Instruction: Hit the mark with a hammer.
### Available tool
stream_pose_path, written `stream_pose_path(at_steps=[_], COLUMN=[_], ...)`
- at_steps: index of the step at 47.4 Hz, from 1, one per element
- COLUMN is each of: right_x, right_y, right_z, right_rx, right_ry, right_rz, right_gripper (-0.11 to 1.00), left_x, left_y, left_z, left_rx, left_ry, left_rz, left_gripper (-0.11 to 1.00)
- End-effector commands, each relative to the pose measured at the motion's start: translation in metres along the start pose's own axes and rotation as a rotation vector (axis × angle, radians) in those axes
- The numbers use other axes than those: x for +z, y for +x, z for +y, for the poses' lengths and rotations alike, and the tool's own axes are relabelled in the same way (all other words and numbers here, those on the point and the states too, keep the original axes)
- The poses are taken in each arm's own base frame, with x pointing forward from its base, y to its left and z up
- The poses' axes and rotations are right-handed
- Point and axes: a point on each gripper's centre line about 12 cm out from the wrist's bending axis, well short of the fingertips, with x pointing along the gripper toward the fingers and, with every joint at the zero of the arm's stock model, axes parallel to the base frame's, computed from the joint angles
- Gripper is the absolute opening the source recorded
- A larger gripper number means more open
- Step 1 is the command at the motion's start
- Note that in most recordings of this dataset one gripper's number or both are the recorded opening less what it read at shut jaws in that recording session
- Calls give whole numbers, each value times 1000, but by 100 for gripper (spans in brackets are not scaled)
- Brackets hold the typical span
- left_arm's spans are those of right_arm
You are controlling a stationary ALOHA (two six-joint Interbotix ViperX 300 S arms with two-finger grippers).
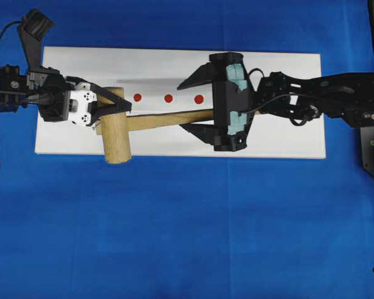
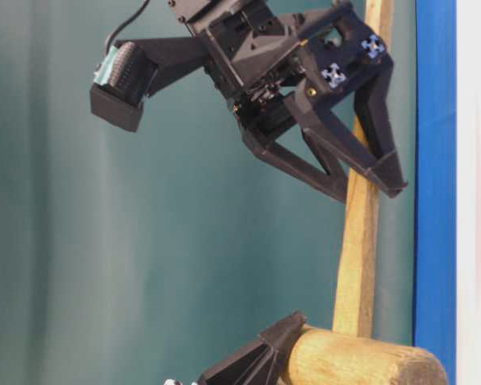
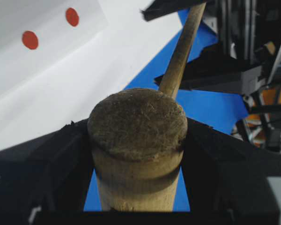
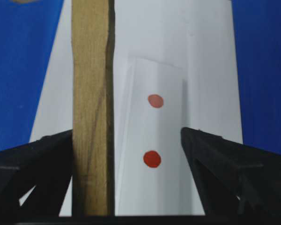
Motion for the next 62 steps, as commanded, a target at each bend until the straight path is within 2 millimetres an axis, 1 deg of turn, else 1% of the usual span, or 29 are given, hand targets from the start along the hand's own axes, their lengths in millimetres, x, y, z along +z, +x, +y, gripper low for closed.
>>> stream_pose_path(at_steps=[1,2,4,7,8,11,14,15,44,45,51,52,62], right_x=[16,15,15,13,14,12,10,11,11,10,11,11,12], right_y=[-2,-2,-2,-2,-2,-2,-2,-2,-3,-4,-10,-12,-28], right_z=[-2,-2,-2,-1,-1,0,1,1,4,4,4,4,2], right_rx=[-9,-8,-5,0,2,14,20,21,28,28,27,27,20], right_ry=[-10,-12,-13,-13,-13,-13,-14,-14,-6,-1,10,12,65], right_rz=[-46,-45,-41,-33,-32,-17,-7,-7,-6,-6,-14,-17,-36], right_gripper=[83,80,70,51,43,26,13,10,10,10,10,10,10], left_x=[7,7,6,6,6,6,6,7,7,7,4,4,3], left_y=[-1,-1,-1,-1,-1,-1,-1,-1,1,0,-4,-4,-13], left_z=[-15,-15,-14,-14,-14,-14,-14,-15,-15,-15,-10,-10,0], left_rx=[-41,-38,-35,-31,-31,-33,-33,-34,-33,-33,-14,-10,30], left_ry=[9,9,9,12,12,13,15,16,88,90,114,121,180], left_rz=[-18,-17,-15,-13,-13,-13,-13,-14,-14,-14,-3,-1,13], left_gripper=[48,48,48,48,48,48,48,48,49,52,82,84,83])
